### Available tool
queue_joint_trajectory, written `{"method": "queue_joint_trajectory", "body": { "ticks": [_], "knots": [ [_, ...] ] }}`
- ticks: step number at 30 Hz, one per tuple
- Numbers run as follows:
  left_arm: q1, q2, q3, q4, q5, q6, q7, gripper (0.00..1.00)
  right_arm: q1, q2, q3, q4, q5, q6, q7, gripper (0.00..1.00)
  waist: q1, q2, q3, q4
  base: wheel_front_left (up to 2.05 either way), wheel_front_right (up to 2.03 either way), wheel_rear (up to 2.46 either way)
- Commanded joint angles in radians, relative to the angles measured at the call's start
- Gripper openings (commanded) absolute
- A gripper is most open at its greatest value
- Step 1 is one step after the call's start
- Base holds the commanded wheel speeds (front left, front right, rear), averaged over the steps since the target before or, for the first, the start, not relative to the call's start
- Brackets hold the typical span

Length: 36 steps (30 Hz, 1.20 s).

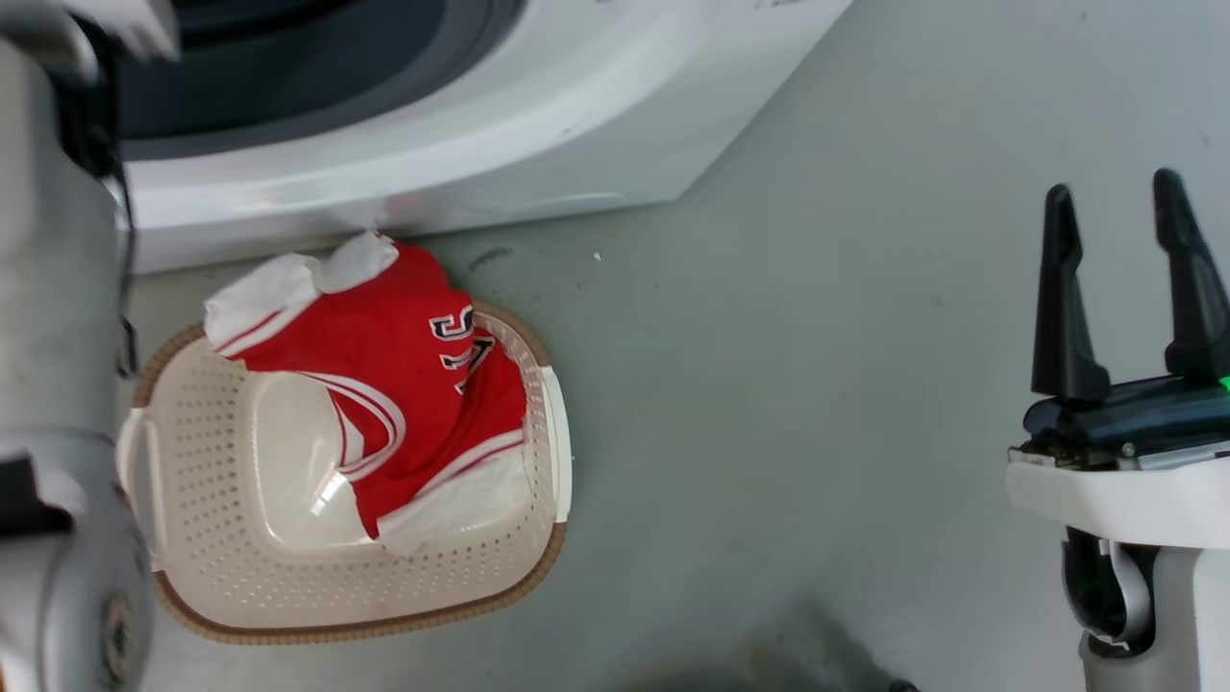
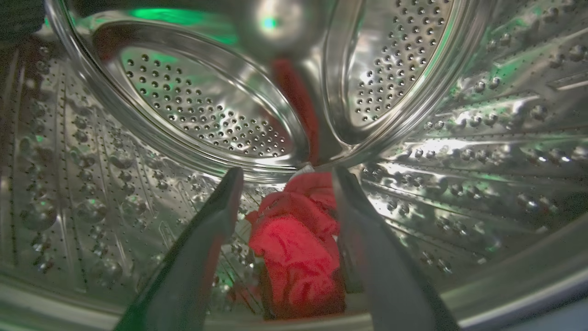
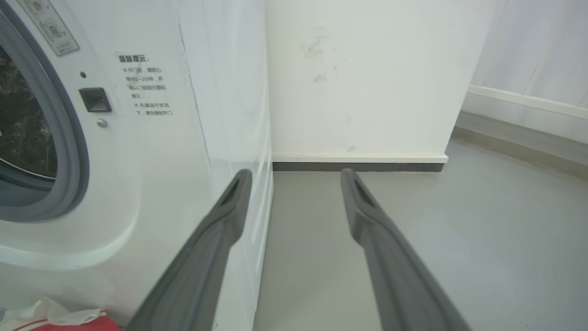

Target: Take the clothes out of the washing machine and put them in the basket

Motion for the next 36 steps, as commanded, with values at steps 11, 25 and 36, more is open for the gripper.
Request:
{"method": "queue_joint_trajectory", "body": {
  "ticks": [11,25,36],
  "knots": [
    [-0.365,0.056,-0.033,0.276,0.012,-0.019,0.194,1.00,-0.071,0.002,-0.015,-0.070,0.037,-0.001,-0.002,1.00,-0.0003,0.0000,0.185,-0.033,0.00,0.00,0.00],
    [-0.602,0.081,-0.063,0.408,0.007,-0.022,0.552,1.00,-0.073,0.002,-0.011,-0.120,0.072,-0.001,-0.002,1.00,-0.0003,0.0000,0.295,-0.057,0.00,0.00,0.00],
    [-0.625,0.103,-0.111,0.431,0.030,-0.012,0.655,1.00,-0.079,0.002,0.009,-0.134,0.096,-0.001,-0.002,1.00,-0.0003,0.0000,0.325,-0.075,0.00,0.00,0.00]
  ]
}}
